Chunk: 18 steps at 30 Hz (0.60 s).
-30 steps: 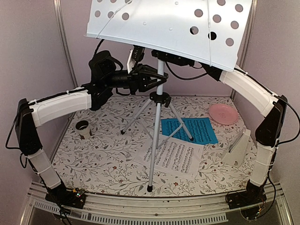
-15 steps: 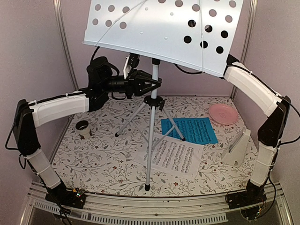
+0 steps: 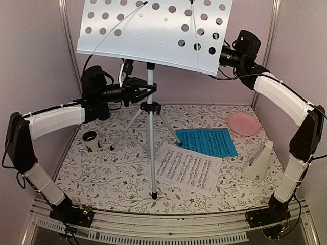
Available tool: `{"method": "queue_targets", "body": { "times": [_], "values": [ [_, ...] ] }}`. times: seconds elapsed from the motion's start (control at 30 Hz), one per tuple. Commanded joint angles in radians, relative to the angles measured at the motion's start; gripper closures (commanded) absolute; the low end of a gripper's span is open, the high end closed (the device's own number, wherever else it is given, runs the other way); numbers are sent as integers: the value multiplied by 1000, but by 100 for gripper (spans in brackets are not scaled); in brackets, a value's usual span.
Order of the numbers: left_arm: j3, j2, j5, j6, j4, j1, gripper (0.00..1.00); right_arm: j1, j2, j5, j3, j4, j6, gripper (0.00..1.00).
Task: Set up the instrument practice props
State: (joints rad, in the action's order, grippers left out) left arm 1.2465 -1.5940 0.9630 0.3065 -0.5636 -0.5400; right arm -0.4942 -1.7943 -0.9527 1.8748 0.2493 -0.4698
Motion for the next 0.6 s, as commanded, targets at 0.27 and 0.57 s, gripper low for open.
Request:
{"method": "queue_targets", "body": {
  "times": [0.27, 0.57],
  "values": [
    [-77, 148, -12, -26, -371, 118, 100, 54, 29, 153, -67, -59, 20, 21],
    [-185, 101, 49, 105, -622, 208, 100, 75, 41, 155, -116, -62, 29, 21]
  ]
}}
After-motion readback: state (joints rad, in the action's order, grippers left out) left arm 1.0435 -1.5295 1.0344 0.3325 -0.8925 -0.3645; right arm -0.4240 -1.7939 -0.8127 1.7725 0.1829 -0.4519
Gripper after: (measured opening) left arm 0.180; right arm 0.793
